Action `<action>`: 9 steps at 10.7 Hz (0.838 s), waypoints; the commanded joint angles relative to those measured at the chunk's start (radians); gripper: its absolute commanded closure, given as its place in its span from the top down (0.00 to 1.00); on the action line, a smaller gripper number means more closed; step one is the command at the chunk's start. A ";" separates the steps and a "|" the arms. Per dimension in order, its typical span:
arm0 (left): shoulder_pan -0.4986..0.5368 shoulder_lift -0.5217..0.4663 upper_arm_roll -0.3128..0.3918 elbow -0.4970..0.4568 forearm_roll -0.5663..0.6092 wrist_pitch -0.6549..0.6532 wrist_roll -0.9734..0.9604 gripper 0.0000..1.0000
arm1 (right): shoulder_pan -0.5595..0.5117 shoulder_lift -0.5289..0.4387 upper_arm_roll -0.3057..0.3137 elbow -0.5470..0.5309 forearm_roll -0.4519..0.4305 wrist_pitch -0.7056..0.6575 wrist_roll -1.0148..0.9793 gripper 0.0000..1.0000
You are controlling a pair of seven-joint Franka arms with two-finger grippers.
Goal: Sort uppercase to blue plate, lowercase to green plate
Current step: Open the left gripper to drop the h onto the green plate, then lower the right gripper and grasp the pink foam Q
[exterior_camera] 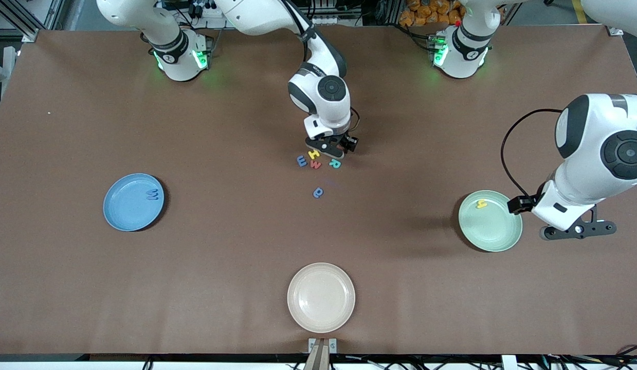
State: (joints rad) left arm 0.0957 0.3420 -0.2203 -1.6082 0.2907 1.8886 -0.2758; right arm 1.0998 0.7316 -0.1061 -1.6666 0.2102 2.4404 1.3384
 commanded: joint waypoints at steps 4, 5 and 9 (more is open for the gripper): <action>0.001 -0.021 -0.002 0.021 0.007 -0.054 0.017 1.00 | 0.015 0.043 -0.006 0.042 -0.040 -0.001 0.042 0.68; -0.004 -0.020 -0.001 0.021 0.007 -0.054 0.017 1.00 | 0.018 0.045 -0.006 0.042 -0.047 0.000 0.042 0.63; -0.001 -0.035 -0.030 0.024 0.005 -0.056 0.015 1.00 | 0.018 0.049 -0.006 0.044 -0.046 0.003 0.042 0.36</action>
State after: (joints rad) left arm 0.0940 0.3323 -0.2369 -1.5902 0.2907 1.8568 -0.2758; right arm 1.1082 0.7515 -0.1064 -1.6496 0.1813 2.4352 1.3515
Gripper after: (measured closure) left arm 0.000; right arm 0.493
